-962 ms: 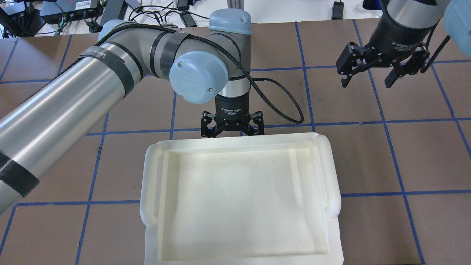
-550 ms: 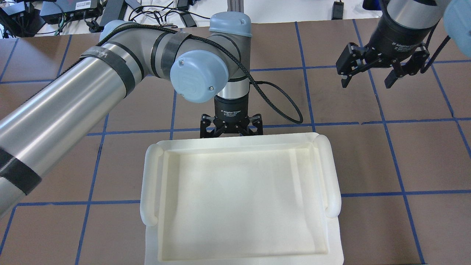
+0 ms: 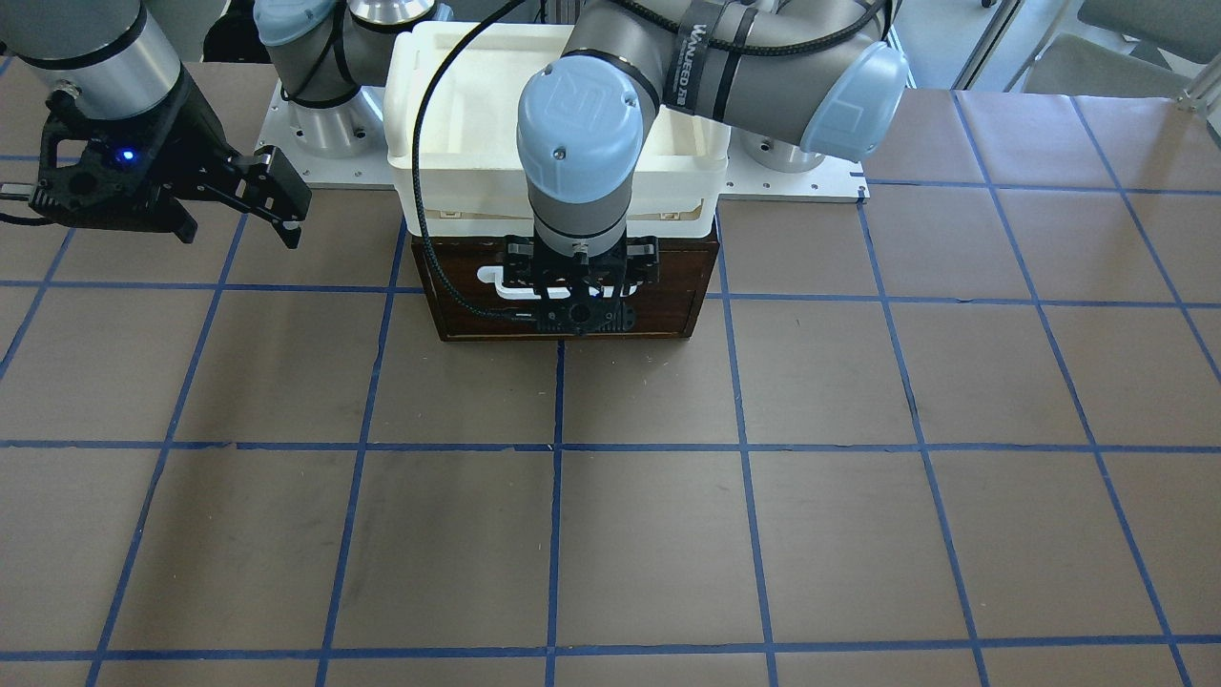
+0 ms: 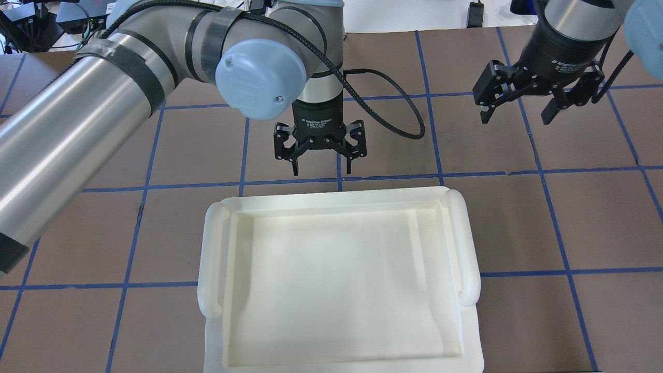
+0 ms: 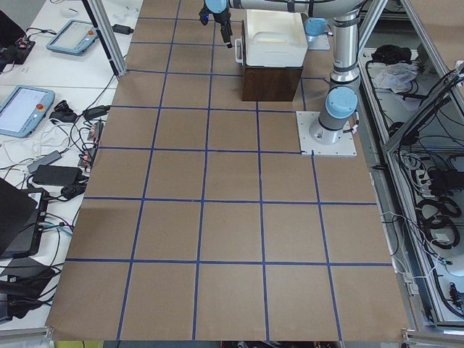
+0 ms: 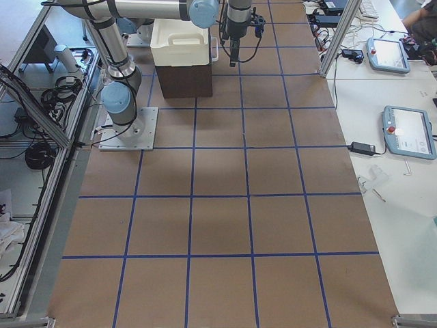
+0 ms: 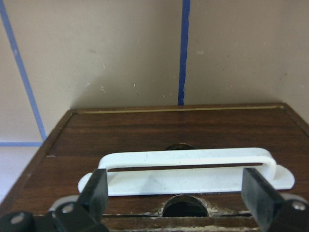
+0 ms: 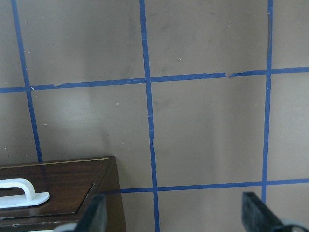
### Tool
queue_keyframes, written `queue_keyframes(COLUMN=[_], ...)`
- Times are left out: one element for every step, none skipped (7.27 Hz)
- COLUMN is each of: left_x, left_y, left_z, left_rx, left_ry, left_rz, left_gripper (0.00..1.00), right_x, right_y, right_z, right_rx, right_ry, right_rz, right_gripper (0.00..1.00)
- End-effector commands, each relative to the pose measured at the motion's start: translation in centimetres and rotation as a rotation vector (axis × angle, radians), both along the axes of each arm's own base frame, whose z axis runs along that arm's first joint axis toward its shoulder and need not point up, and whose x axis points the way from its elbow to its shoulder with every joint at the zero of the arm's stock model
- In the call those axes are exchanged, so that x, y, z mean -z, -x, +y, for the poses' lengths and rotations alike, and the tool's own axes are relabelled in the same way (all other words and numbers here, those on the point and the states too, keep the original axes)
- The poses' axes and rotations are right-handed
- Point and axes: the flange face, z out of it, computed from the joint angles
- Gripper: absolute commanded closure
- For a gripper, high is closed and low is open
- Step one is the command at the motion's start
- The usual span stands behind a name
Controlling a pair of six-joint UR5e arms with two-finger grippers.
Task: Put scissors in drawer and close it
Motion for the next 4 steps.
queue_keyframes(left_x=[-7.5, -10.2, -12.6, -13.9], left_y=[-2.4, -3.1, -3.8, -4.7], left_z=[0.8, 2.0, 3.2, 4.7], left_rx=[-0.018, -0.021, -0.018, -0.028], left_ry=[0.134, 0.188, 0.249, 0.264], left_rz=[0.038, 0.044, 0.046, 0.054], left_gripper=[0.0, 0.0, 0.0, 0.0], right_x=[0.1, 0.0, -0.1, -0.5], right_y=[0.0, 0.0, -0.1, -0.3], right_z=[0.0, 0.0, 0.0, 0.2], right_rx=[0.0, 0.001, -0.002, 0.011], right_ry=[-0.003, 0.0, 0.007, 0.021], right_rz=[0.001, 0.001, 0.0, 0.0], right_gripper=[0.0, 0.0, 0.0, 0.0])
